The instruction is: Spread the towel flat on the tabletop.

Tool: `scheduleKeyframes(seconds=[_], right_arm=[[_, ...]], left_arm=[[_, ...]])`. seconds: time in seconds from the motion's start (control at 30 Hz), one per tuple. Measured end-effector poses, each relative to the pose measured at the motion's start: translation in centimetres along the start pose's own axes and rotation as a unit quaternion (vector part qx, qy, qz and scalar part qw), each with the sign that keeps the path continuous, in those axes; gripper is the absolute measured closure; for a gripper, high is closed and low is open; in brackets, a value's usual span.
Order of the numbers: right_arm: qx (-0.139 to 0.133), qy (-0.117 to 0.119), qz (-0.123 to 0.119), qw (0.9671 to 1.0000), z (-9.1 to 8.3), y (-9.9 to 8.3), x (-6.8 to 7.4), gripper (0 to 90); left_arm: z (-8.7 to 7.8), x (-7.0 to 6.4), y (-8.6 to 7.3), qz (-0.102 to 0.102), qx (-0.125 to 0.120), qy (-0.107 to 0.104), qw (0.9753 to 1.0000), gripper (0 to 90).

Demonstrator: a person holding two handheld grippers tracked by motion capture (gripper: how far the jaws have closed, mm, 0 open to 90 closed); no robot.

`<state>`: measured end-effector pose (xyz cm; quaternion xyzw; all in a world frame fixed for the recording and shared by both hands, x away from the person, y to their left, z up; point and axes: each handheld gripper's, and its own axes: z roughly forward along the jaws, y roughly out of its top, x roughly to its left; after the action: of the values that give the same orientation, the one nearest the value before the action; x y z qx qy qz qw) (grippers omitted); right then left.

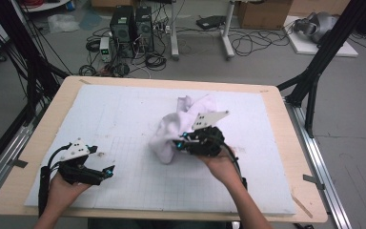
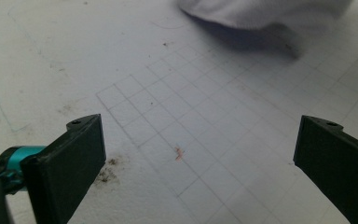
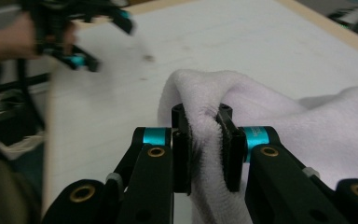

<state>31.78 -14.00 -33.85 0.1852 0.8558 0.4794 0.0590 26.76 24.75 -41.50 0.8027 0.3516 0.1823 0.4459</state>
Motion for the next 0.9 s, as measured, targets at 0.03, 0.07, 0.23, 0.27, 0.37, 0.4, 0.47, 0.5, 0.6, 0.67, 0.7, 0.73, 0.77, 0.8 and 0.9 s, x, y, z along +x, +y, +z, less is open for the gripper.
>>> scheduleKeyframes(seconds=[0.03,0.07,0.23,0.27,0.37,0.4,0.47,0.5,0.6,0.67,0.7,0.73,0.77,0.8,0.9], right_arm=[[-0.001,0.015,-0.004,0.9999,0.4,-0.3,0.8,78.9],[0.0,0.029,-0.001,0.9996,0.8,-0.7,1.6,78.8],[0.037,0.055,0.005,0.9977,3.1,-3.4,2.8,61.4],[0.034,0.069,0.022,0.9968,3.0,-3.8,2.6,54.5],[0.0,0.065,0.038,0.9971,1.3,-4.0,2.2,44.7],[-0.007,0.057,0.034,0.9978,0.8,-3.9,2.1,42.8],[-0.014,0.027,0.028,0.9991,-0.3,-4.0,1.5,41.4],[-0.008,0.006,0.024,0.9997,-0.7,-4.2,1.2,41.3],[0.032,-0.055,0.01,0.9979,-1.1,-5.2,-0.5,42.0],[0.046,-0.069,0.017,0.9964,-1.0,-6.0,-1.4,42.8],[0.056,-0.083,0.027,0.9947,-0.9,-6.7,-2.4,43.1],[0.056,-0.083,0.027,0.9947,-0.9,-6.7,-2.4,43.1],[0.055,-0.085,0.033,0.9943,-0.8,-7.1,-2.9,43.1],[0.052,-0.083,0.044,0.9942,-0.6,-7.6,-3.3,43.4],[0.058,-0.079,0.052,0.9938,0.2,-8.3,-3.7,44.5]], left_arm=[[0.0,0.0,0.0,0.003,0.003,0.0,1.0,2.6],[0.1,-0.1,0.0,0.004,0.005,0.0,1.0,2.6],[0.2,-0.1,0.1,0.002,0.002,-0.01,0.9999,2.6],[0.1,-0.2,0.2,0.0,-0.002,-0.017,0.9999,3.2],[0.1,-0.5,0.4,0.008,-0.01,-0.036,0.9993,12.3],[0.2,-0.6,0.6,0.01,-0.01,-0.041,0.9991,13.7],[0.6,-0.8,0.8,0.013,-0.011,-0.051,0.9985,16.8],[0.9,-0.9,1.0,0.015,-0.01,-0.055,0.9983,18.5],[1.9,-1.2,1.9,0.025,-0.009,-0.068,0.9973,23.8],[2.7,-1.4,2.5,0.03,-0.009,-0.076,0.9966,26.7],[3.2,-1.6,2.9,0.033,-0.007,-0.08,0.9962,32.3],[3.8,-1.7,3.2,0.038,-0.003,-0.088,0.9954,32.3],[4.7,-1.8,3.7,0.043,0.005,-0.092,0.9948,36.0],[5.3,-1.9,4.0,0.045,0.011,-0.093,0.9945,40.3],[7.7,-2.4,4.7,0.047,0.03,-0.104,0.993,43.9]])
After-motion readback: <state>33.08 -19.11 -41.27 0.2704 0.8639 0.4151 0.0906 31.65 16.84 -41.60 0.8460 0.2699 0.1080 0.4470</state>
